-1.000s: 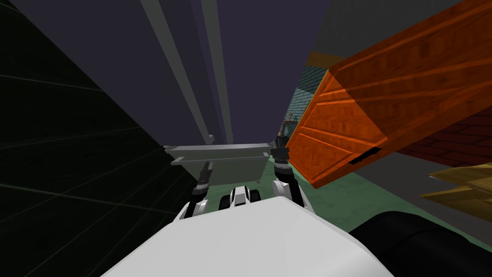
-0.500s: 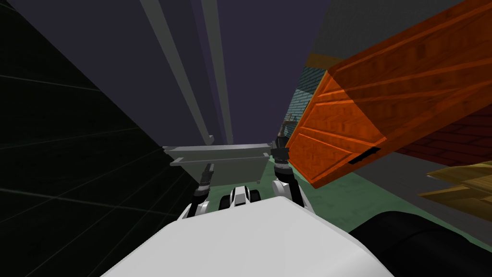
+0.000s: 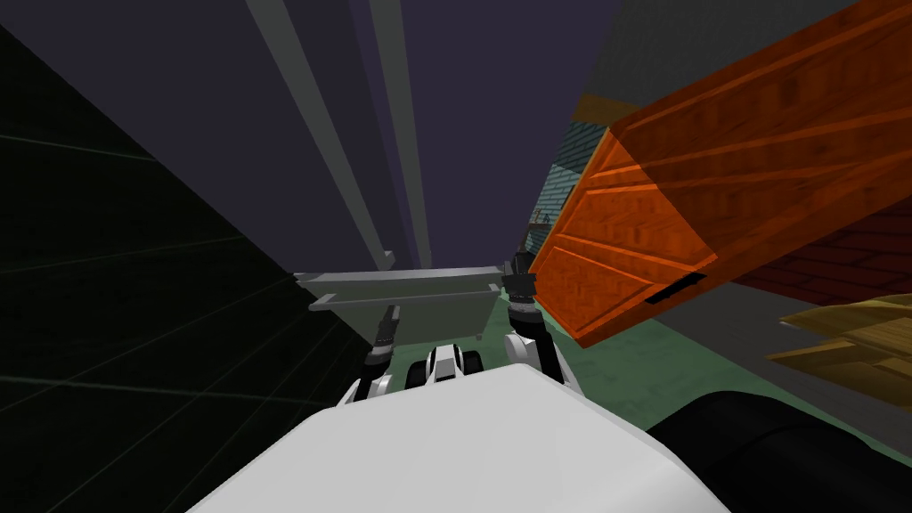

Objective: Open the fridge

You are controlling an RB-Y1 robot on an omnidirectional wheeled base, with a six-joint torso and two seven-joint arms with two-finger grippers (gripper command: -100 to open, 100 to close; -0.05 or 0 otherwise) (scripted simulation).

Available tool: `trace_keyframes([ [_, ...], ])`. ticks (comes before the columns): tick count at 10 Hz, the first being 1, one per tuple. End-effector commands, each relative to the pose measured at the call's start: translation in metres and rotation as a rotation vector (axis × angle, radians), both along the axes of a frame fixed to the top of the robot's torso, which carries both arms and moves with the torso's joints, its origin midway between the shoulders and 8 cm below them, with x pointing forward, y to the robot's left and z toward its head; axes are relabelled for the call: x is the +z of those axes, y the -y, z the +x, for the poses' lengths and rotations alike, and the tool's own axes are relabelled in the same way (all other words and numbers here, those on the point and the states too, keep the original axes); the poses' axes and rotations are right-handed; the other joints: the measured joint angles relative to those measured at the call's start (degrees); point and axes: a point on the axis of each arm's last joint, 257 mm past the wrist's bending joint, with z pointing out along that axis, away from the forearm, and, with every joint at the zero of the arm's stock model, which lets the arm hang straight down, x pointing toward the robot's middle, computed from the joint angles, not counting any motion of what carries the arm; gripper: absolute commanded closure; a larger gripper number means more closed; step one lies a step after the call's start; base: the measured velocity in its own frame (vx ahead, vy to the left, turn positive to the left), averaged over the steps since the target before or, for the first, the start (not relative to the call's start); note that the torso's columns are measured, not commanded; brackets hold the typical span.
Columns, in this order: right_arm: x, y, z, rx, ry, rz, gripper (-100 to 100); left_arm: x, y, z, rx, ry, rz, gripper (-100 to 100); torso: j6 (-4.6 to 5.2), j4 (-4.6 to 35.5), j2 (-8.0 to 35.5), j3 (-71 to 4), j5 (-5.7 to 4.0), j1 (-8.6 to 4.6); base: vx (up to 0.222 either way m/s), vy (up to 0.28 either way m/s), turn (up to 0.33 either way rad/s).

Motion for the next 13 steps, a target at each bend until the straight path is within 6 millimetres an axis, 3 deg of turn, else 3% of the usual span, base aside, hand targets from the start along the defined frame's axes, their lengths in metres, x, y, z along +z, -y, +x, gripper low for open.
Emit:
trace_keyframes([
  [1, 0.000, 0.000, 0.000, 0.000, 0.000, 0.000, 0, -0.014, 0.010, -0.002, -0.002, -0.016, -0.019, -100, -0.01, 0.02, 0.06, 0.04, 0.00, 0.00, 0.033, 0.012, -0.014],
  [6, 0.000, 0.000, 0.000, 0.000, 0.000, 0.000, 0, -0.028, 0.040, -0.004, -0.001, -0.035, -0.100, -100, -0.02, 0.03, 0.10, 0.06, -0.01, -0.01, 0.016, 0.005, -0.010],
  [7, 0.000, 0.000, 0.000, 0.000, 0.000, 0.000, 0, -0.028, 0.035, -0.004, -0.001, -0.035, -0.089, -100, -0.01, 0.02, 0.08, 0.05, -0.01, -0.01, 0.000, 0.000, 0.000],
  [13, 0.000, 0.000, 0.000, 0.000, 0.000, 0.000, 0, -0.009, 0.042, 0.036, -0.011, -0.034, -0.090, -100, -0.01, 0.02, 0.07, 0.04, 0.00, 0.00, -0.017, -0.002, 0.015],
])
